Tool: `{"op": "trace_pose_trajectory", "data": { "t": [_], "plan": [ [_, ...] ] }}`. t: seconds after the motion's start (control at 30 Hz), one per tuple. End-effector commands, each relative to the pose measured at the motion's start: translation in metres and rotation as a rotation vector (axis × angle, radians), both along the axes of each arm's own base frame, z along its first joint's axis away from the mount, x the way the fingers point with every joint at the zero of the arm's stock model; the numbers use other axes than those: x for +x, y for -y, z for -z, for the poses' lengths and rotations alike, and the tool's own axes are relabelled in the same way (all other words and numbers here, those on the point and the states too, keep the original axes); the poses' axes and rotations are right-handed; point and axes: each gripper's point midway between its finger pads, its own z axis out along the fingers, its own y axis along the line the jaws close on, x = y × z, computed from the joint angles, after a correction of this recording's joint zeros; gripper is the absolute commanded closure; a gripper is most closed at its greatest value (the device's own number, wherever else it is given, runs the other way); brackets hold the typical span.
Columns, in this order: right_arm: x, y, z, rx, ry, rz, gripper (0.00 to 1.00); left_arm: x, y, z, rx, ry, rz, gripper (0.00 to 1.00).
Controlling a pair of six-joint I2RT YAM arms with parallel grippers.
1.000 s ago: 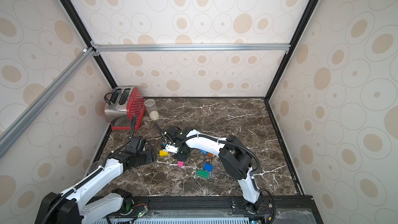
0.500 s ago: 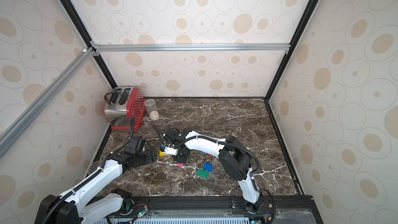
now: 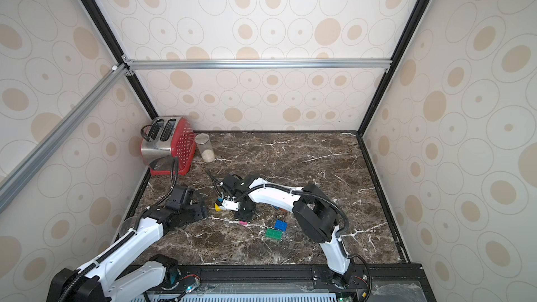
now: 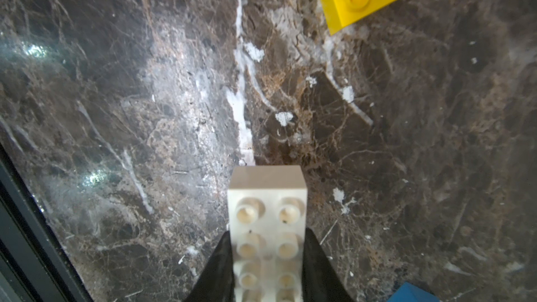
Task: Assemble a heart with lego
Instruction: Assemble the lego brick with the lego brick.
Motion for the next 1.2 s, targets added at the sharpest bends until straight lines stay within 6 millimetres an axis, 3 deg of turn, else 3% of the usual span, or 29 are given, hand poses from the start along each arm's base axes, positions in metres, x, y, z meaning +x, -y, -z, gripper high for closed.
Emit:
{"op": "trace_pose_trajectory", "data": {
  "t": [0.0,0.7,1.17],
  "plan": [
    [-0.013,0.007,0.015,-0.045,-0.055,-0.016,0.78,-0.005,-0.006,0.003,0.006,-0.019,-0.028,0.16],
    [-0.012,0.004,0.026,-0.087,0.03,-0.03,0.77,-0.003,-0.003,-0.006,-0.02,0.012,-0.023,0.15],
    [-0.013,-0.016,0.027,-0.034,0.078,-0.047,0.78,-0.004,-0.002,-0.009,-0.037,0.026,-0.028,0.15]
  ]
}}
